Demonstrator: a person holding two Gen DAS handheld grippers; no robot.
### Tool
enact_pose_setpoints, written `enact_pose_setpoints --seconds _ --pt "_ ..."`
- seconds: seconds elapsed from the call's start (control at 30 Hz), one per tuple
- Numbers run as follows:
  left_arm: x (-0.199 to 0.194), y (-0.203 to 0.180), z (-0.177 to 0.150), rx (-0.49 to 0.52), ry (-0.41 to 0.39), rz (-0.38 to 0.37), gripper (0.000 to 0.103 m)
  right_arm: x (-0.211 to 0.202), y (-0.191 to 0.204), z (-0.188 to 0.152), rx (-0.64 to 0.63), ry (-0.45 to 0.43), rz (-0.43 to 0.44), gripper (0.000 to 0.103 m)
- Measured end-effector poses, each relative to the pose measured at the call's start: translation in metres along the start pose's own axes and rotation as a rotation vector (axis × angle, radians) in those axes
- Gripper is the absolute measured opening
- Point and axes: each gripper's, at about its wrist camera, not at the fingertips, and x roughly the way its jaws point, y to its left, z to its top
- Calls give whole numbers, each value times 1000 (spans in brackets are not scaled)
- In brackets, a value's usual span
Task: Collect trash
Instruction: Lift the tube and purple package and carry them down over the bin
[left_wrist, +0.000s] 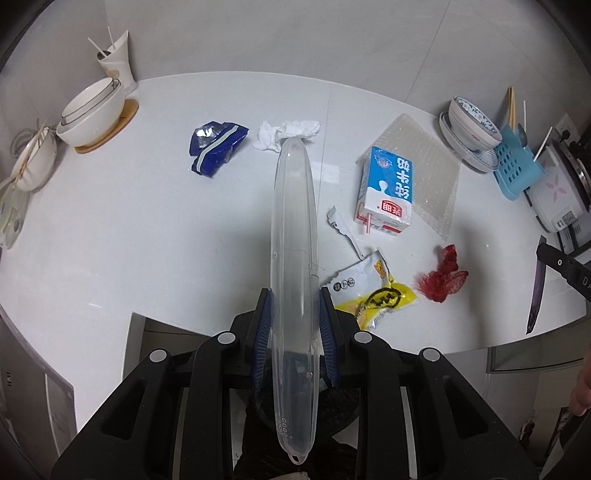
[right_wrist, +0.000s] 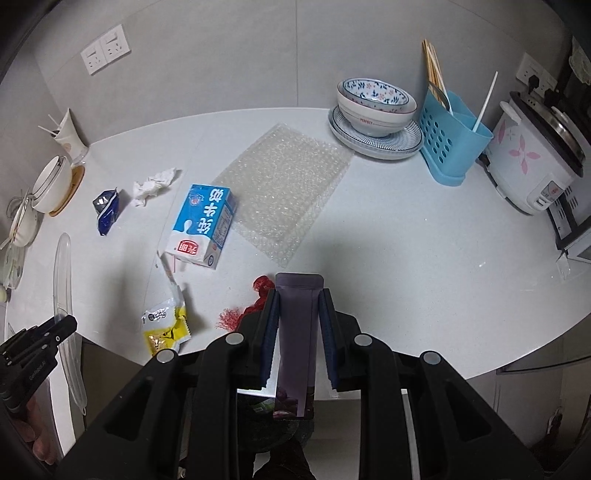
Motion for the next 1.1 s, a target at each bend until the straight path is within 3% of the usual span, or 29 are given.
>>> enact_pose_setpoints --seconds 0.5,1.1 --pt "-22 -9 -44 8 -19 -19 25 -22 25 -39 -66 -30 82 21" --pt "-16 -6 -111 -31 2 -26 25 -8 49 -93 -170 -13 171 21"
